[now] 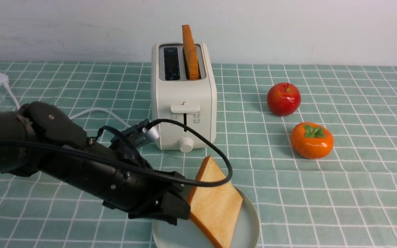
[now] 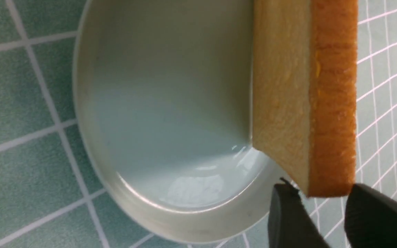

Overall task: Take toasted bread from bread machine on blue coffee table place on plate.
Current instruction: 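Place the slice of bread on the plate with the left gripper, then grasp the toast slice in the toaster and pull it up out of the slot with the right gripper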

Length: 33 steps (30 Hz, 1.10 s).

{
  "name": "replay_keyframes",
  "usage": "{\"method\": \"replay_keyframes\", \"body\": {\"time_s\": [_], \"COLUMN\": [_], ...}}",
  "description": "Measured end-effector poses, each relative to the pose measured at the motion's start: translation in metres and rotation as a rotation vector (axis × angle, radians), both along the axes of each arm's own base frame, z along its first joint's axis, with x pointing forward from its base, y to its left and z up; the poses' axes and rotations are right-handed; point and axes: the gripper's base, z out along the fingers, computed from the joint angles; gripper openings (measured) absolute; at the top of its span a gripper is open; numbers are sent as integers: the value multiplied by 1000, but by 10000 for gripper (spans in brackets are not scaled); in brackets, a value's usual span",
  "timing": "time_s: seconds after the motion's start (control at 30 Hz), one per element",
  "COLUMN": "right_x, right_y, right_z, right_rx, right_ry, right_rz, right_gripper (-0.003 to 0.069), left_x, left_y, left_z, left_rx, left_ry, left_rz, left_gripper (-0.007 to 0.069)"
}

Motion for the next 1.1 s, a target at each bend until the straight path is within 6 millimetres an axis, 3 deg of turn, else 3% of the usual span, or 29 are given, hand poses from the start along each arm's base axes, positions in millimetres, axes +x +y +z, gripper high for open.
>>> {"method": "replay_keyframes", "body": {"time_s": [0.1, 0.23, 0.37, 0.5, 0.53, 0.63, 0.77, 0.87, 1.0, 1.03, 1.1], "right_x": [-1, -2, -2, 11, 23, 53, 100, 127, 173, 175, 204], "right_y": [0, 1, 1, 1, 2, 5, 23, 46, 79, 82, 104], "right_z": [0, 4, 30, 51, 60, 73, 89, 102, 115, 119, 124], "right_rx": [0, -3, -12, -8, 3, 43, 34, -16, -118, -116, -152], "right_ry": [7, 19, -49, -76, -62, -26, -24, -49, -79, -93, -123], "right_rz": [4, 22, 33, 39, 49, 84, 193, 251, 258, 257, 237], "right_gripper": [83, 86, 87, 87, 87, 82, 47, 34, 52, 55, 104], "left_x": [-4, -10, -18, -28, -35, -49, -81, -106, -141, -143, -161], "left_y": [2, 7, 20, 29, 34, 41, 53, 64, 79, 80, 87], "left_z": [-3, -6, 3, 23, 38, 64, 104, 120, 127, 129, 122], "left_rx": [42, 110, 238, 276, 282, 268, 201, 142, 66, 61, 29], "left_ry": [33, 88, 86, 24, -33, -140, -340, -466, -623, -635, -677], "left_rz": [-31, -55, -44, -15, -1, 17, 74, 142, 225, 228, 261], "left_gripper": [340, 357, 303, 192, 99, -14, -14, -14, -14, -14, -14]}}
